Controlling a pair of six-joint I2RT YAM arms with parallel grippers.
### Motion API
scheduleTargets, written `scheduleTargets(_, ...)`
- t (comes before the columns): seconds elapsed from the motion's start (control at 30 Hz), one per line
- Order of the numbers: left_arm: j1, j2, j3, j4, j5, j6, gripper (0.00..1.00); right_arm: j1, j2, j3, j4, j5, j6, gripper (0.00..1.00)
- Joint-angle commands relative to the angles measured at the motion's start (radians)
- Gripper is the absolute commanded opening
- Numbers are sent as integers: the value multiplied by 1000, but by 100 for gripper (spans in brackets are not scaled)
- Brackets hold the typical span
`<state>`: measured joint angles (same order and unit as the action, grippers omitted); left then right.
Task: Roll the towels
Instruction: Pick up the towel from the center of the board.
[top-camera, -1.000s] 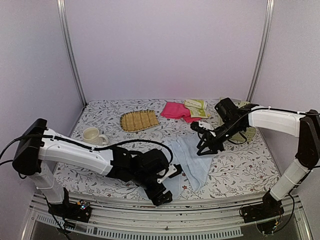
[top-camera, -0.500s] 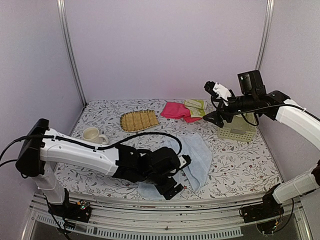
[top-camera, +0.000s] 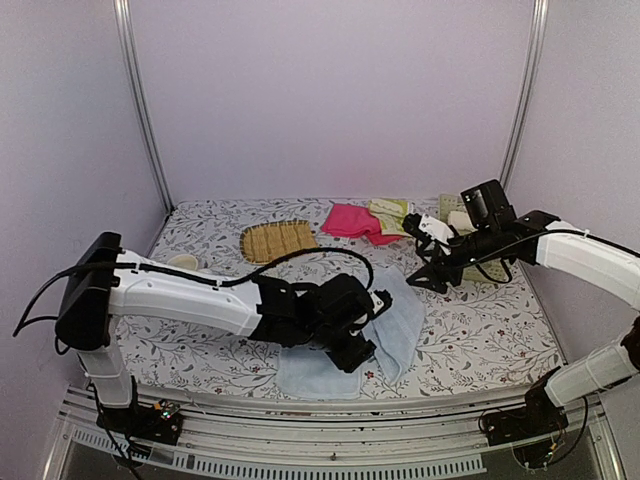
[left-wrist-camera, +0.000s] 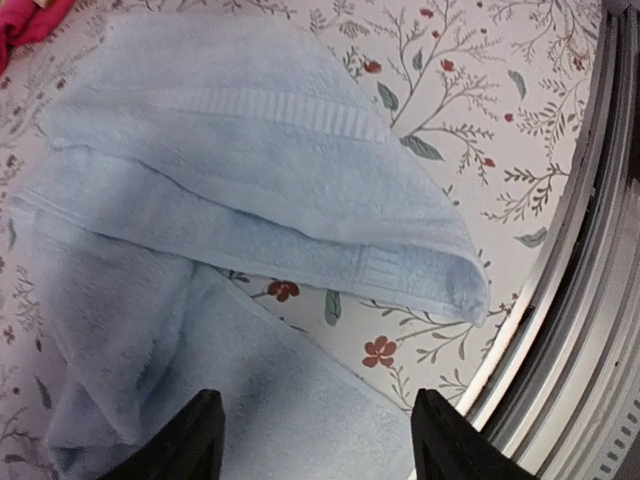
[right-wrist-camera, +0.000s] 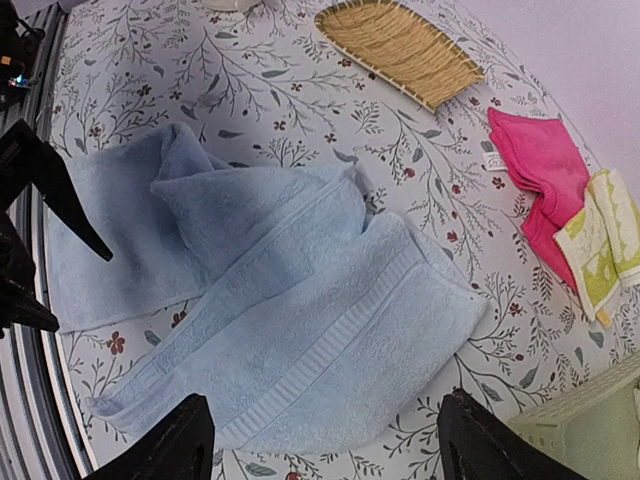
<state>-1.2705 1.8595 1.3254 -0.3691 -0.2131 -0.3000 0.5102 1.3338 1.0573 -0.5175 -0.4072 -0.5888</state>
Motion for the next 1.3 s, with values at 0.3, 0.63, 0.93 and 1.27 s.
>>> scheduleTargets(0.3, -76, 140, 40, -115, 307, 84, 54, -7, -20, -188, 214, 13, 10, 78)
scheduleTargets(0.63, -85, 220, 89, -172, 244, 110, 43, -10, -13, -202, 218, 11, 11, 77)
scheduleTargets(0.93, -113, 244, 83, -262, 129, 159, 23, -12, 2, -211, 214, 7, 3, 77)
scheduleTargets(1.27, -107, 158, 7, -260, -41, 148, 0, -13, 12, -208, 171, -46, -17, 75)
